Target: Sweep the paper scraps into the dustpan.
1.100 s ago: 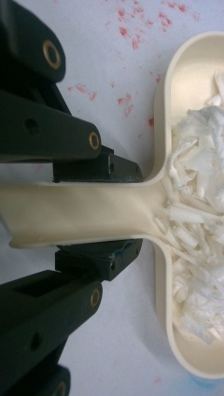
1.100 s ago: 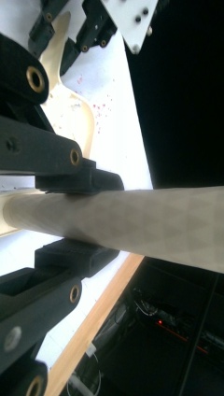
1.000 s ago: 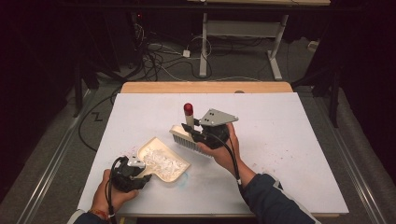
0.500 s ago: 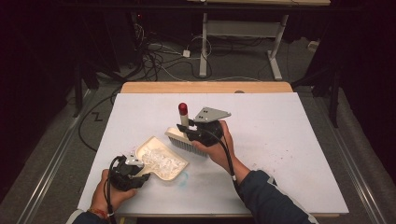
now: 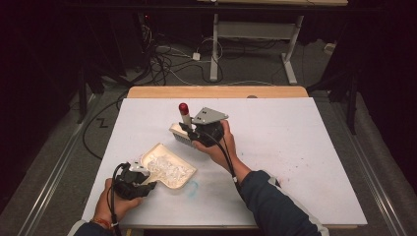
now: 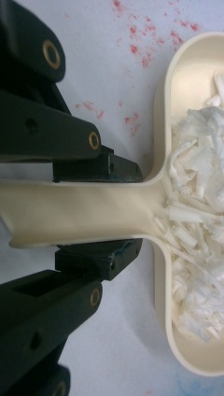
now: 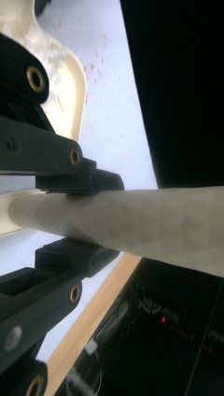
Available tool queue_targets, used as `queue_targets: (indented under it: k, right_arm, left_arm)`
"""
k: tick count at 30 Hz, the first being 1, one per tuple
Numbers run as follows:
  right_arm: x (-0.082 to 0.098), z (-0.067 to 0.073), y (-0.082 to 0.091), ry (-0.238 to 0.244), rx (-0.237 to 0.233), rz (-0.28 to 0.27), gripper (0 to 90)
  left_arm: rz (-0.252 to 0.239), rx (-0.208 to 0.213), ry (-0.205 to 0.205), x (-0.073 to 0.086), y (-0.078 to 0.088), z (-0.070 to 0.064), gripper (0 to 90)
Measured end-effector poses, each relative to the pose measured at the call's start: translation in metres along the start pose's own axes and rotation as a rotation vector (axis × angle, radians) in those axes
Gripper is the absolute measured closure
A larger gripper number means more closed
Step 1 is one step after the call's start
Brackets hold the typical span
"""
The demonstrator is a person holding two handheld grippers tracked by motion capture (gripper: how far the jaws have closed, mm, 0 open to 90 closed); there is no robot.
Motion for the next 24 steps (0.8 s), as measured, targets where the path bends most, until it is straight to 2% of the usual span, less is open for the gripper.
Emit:
queue_targets:
  k: [1,2,9,12,18,24]
  right_arm:
    - [0.0,0.004,0.001,0.005,-0.031,0.005,70.6]
    - [0.0,0.004,0.001,0.005,-0.031,0.005,70.6]
    - [0.004,0.028,0.019,0.044,-0.142,0.018,70.5]
    - [0.003,0.03,0.03,0.028,-0.17,0.009,70.6]
    - [-0.007,0.022,0.059,0.004,-0.148,-0.043,70.6]
    - [-0.009,0.01,0.092,-0.009,-0.119,-0.07,70.6]
  left_arm:
    - [0.002,-0.001,-0.003,0.0,0.0,0.0,63.5]
    - [0.004,-0.004,-0.004,0.0,0.0,0.0,63.5]
    - [0.001,-0.011,-0.007,0.0,0.0,-0.001,63.5]
    - [0.005,-0.011,-0.005,-0.001,0.0,-0.001,63.5]
    - [0.006,-0.019,-0.007,-0.002,0.0,-0.001,63.5]
    - [0.011,-0.025,-0.006,-0.002,-0.001,-0.002,63.5]
Point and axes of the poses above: each handheld gripper's, and its own axes: y roughly backward along the jaws, x roughly out of its underside, z roughly to its left, the point moved 5 cm from there along -y, roughly forward along the jaws, and after that the axes turned 3 degrees about -y, right-handed, at the moved point
